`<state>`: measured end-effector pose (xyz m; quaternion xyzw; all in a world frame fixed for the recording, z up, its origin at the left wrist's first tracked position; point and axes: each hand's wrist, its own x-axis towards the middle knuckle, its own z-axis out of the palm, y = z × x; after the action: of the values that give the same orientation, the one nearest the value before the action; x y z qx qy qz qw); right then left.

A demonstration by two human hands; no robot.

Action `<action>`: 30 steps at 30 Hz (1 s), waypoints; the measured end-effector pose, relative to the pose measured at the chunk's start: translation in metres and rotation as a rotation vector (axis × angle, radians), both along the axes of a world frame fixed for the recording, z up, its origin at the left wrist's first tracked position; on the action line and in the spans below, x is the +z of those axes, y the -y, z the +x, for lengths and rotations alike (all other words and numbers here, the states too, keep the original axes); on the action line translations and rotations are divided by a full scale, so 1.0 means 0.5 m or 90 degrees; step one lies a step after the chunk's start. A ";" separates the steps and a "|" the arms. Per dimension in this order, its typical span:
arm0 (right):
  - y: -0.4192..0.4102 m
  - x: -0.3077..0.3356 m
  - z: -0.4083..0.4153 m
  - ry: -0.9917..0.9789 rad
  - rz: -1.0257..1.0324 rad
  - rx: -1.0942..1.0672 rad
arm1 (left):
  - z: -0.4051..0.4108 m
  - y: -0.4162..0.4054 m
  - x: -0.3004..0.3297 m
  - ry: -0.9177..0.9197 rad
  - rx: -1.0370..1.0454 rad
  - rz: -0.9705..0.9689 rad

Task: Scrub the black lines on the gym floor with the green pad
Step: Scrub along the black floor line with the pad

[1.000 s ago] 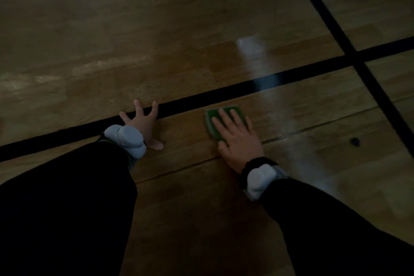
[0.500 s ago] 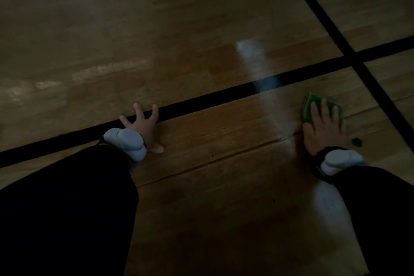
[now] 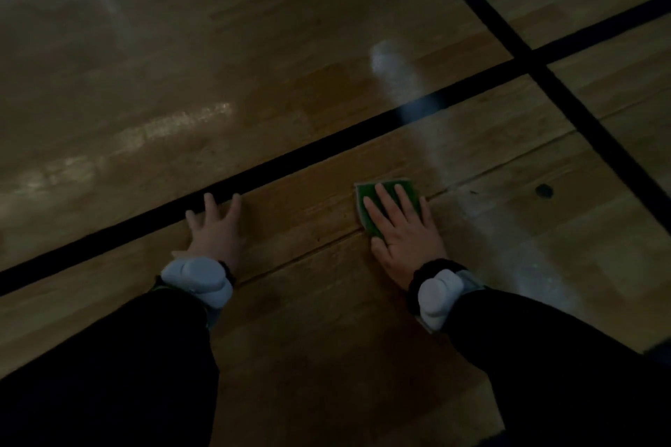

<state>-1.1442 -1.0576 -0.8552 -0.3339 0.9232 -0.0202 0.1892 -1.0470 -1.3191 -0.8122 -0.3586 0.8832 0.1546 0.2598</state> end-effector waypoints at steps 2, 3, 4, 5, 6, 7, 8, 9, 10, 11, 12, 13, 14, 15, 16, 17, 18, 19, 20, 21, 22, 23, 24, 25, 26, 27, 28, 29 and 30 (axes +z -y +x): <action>0.007 0.000 0.000 -0.003 0.002 0.006 | 0.009 -0.060 0.004 0.006 -0.043 0.040; 0.006 -0.002 0.001 -0.001 -0.001 0.004 | 0.017 -0.099 0.005 0.019 -0.072 0.070; 0.002 -0.004 0.003 0.000 -0.009 -0.003 | 0.024 -0.138 0.007 0.043 -0.102 0.100; -0.002 -0.007 0.005 -0.001 -0.017 -0.004 | 0.033 -0.166 0.006 0.077 -0.123 0.122; 0.000 -0.008 0.002 -0.003 -0.022 0.003 | 0.040 -0.182 0.003 0.109 -0.129 0.129; -0.002 -0.010 0.001 -0.001 -0.029 0.007 | 0.047 -0.191 0.002 0.135 -0.132 0.121; -0.004 -0.012 -0.001 0.000 -0.034 0.009 | 0.051 -0.194 0.001 0.148 -0.131 0.115; -0.006 -0.013 -0.003 0.003 -0.038 0.010 | 0.051 -0.194 0.000 0.153 -0.128 0.114; -0.007 -0.012 -0.005 0.008 -0.039 0.010 | 0.052 -0.193 0.002 0.156 -0.130 0.116; -0.010 -0.009 -0.005 0.011 -0.042 0.010 | 0.052 -0.193 0.007 0.155 -0.136 0.116; -0.012 -0.006 -0.006 0.011 -0.046 0.012 | 0.052 -0.193 0.008 0.152 -0.136 0.116; -0.016 -0.004 -0.009 0.010 -0.048 0.015 | 0.053 -0.194 0.009 0.149 -0.137 0.113; -0.022 -0.003 -0.014 0.009 -0.047 0.014 | 0.052 -0.195 0.010 0.149 -0.138 0.111; -0.030 -0.003 -0.023 0.007 -0.043 0.010 | 0.053 -0.196 0.010 0.149 -0.138 0.111; -0.040 -0.002 -0.036 0.005 -0.037 0.000 | 0.054 -0.196 0.009 0.147 -0.137 0.111; -0.053 -0.001 -0.051 0.001 -0.029 -0.016 | 0.055 -0.195 0.006 0.144 -0.138 0.111; -0.069 -0.001 -0.068 -0.001 -0.018 -0.036 | 0.056 -0.193 0.005 0.143 -0.139 0.109; -0.087 0.000 -0.087 -0.001 -0.009 -0.059 | 0.056 -0.192 0.003 0.142 -0.140 0.107; -0.104 0.002 -0.105 -0.003 -0.004 -0.082 | 0.057 -0.190 0.001 0.142 -0.139 0.108; -0.125 0.003 -0.124 -0.007 0.002 -0.104 | 0.057 -0.189 0.000 0.142 -0.139 0.110; -0.147 0.005 -0.143 -0.014 0.012 -0.126 | 0.057 -0.188 0.000 0.142 -0.139 0.112; -0.171 0.008 -0.160 -0.021 0.028 -0.148 | 0.057 -0.189 0.001 0.144 -0.140 0.112; -0.196 0.009 -0.178 -0.028 0.047 -0.172 | 0.056 -0.189 0.001 0.146 -0.140 0.112; -0.220 0.012 -0.195 -0.031 0.061 -0.201 | 0.055 -0.190 0.000 0.148 -0.139 0.112; -0.241 0.014 -0.210 -0.031 0.069 -0.231 | 0.054 -0.190 0.000 0.148 -0.138 0.113; -0.258 0.016 -0.221 -0.035 0.070 -0.258 | 0.053 -0.190 0.000 0.148 -0.139 0.114; -0.270 0.015 -0.229 -0.042 0.066 -0.276 | 0.053 -0.190 -0.002 0.149 -0.140 0.113; -0.274 0.013 -0.233 -0.050 0.061 -0.285 | 0.052 -0.189 -0.003 0.150 -0.142 0.113; -0.275 0.009 -0.232 -0.056 0.056 -0.286 | 0.052 -0.189 -0.004 0.153 -0.142 0.114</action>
<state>-1.2602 -0.9203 -0.8506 -0.1118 0.9817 -0.0071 0.1539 -1.0209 -1.2246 -0.8143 -0.2499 0.8627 0.1589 0.4099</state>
